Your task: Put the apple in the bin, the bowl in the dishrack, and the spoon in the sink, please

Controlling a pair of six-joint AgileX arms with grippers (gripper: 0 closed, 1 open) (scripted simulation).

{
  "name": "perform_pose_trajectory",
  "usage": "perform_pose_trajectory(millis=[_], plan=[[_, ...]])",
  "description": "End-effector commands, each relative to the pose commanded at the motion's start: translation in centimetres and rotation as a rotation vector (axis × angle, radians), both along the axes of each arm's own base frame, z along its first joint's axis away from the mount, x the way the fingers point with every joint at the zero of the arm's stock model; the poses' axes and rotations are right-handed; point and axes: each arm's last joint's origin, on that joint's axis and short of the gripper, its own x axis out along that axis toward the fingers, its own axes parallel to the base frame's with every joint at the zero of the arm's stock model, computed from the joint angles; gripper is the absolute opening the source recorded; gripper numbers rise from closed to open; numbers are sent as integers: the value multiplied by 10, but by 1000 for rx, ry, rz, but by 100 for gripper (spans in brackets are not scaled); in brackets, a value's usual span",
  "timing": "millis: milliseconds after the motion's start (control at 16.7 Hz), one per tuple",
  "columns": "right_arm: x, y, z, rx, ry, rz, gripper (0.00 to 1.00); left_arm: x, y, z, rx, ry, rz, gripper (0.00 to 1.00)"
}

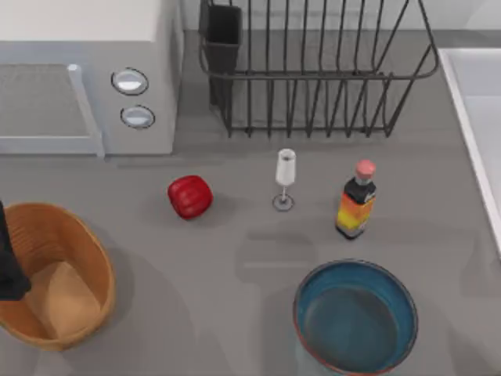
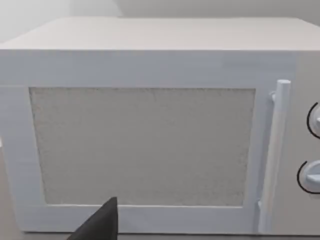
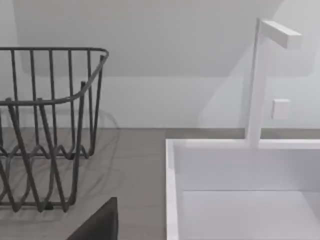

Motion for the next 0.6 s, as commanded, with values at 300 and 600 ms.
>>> perform_pose_trajectory(millis=[300,600], plan=[[0,0,0,0,0,0,100,1,-4,5,33,59,-35,100],[0,0,0,0,0,0,100,16,-21,28,186,332,-186,100]])
